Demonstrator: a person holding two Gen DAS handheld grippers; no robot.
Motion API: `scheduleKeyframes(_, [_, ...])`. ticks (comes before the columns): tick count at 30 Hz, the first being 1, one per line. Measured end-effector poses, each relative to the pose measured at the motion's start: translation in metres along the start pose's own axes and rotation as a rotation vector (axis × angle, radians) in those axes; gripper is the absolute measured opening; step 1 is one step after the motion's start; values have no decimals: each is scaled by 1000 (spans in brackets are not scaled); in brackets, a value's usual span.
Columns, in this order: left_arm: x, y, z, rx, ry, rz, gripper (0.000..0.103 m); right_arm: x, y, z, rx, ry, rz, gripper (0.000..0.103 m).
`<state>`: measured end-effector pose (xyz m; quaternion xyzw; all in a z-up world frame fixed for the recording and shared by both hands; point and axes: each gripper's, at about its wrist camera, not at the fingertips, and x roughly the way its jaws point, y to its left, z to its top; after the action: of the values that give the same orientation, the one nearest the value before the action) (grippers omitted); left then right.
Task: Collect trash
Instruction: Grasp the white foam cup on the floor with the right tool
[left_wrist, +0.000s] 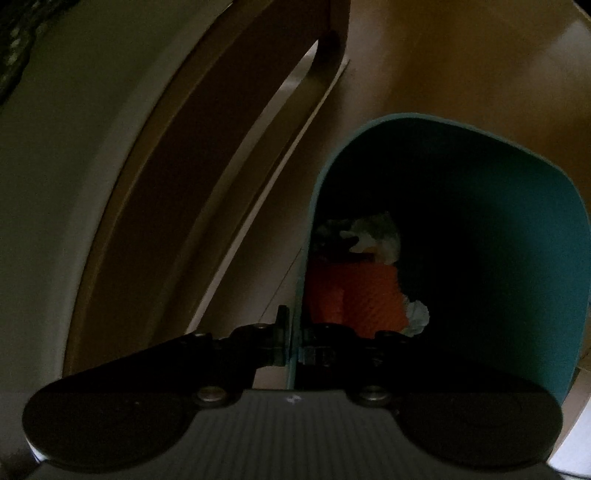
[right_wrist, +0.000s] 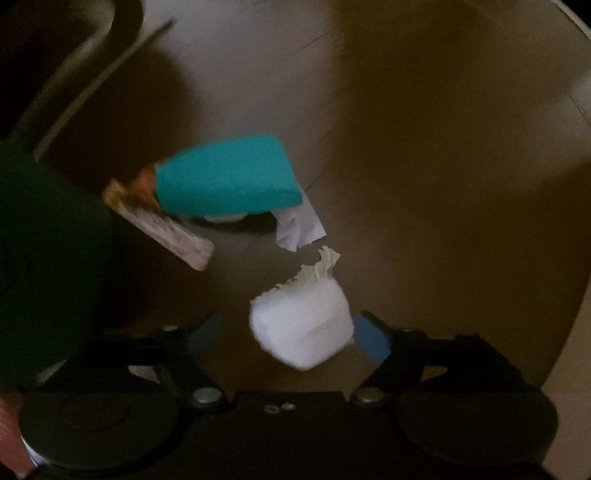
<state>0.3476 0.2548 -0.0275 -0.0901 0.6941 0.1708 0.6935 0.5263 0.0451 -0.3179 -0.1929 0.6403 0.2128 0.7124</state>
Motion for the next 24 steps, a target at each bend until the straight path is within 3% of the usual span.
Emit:
scheduleKeyframes(3, [-3,-2,-5,-10,-7,11,3,22,7,-4,-116,2,-40,95])
scheduleKeyframes(7, [-3,-4,-3,-31,-10,15,3,44,16,-9,-263,33,-69,95])
scheduleKeyframes(10, [-6,-6,-4,-29,-17,19,3,54,19,-13,-301,47,-81,95])
scheduleKeyframes(19, [-4,-14,-3,-2,-33,46,3,53,30,-24,-339,33,-103,75])
scheduleKeyframes(24, [-5,-17,-5,7,-39,54,3,32,34,-31,-332,17,-100,69])
